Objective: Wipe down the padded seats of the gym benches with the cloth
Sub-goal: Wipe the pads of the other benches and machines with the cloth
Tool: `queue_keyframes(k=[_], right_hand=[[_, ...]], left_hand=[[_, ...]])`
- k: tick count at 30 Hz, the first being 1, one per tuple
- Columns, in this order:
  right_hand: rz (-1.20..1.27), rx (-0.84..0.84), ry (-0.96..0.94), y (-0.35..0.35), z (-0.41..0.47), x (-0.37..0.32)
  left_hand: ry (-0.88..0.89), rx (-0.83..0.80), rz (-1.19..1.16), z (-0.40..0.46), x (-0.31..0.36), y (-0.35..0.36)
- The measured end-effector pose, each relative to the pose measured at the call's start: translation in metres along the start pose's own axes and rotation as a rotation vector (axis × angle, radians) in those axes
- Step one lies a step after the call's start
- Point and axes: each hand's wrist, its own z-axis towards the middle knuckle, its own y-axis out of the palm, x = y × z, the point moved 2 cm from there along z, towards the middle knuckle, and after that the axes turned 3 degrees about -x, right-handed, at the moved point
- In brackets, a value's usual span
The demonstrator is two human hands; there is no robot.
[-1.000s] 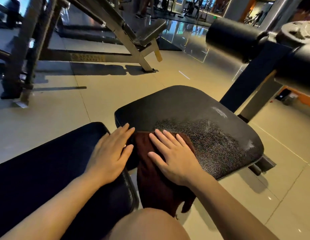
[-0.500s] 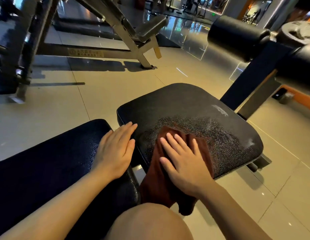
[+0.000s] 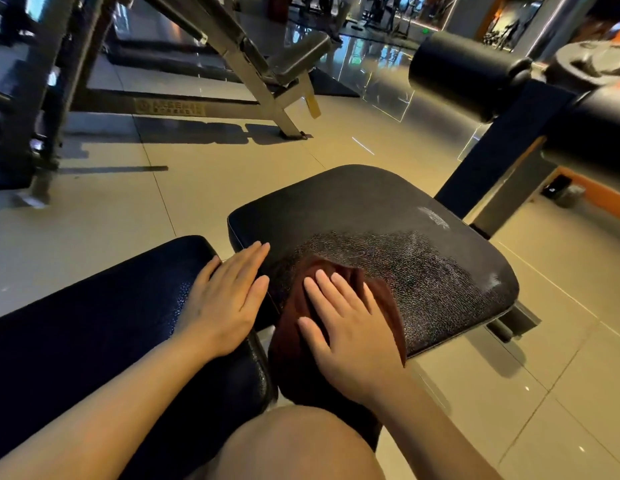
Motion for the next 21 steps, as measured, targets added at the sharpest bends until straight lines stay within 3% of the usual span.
queue_keyframes(k=[4, 12, 18, 21], right_hand=[[-0.015, 0.032, -0.065, 0.000, -0.019, 0.003], [-0.010, -0.097, -0.059, 0.001, 0.059, -0.022], [-0.053, 0.026, 0.293, -0.014, -0.031, 0.033], [-0.058, 0.011, 0.368, -0.016, -0.023, 0.042]], left_hand=[[0.008, 0.026, -0.045, 0.001, 0.000, 0.002], [-0.025, -0.054, 0.006, 0.004, 0.001, 0.001], [0.015, -0.054, 0.046, 0.002, 0.003, 0.000], [0.020, -0.053, 0.056, 0.003, 0.001, 0.003]])
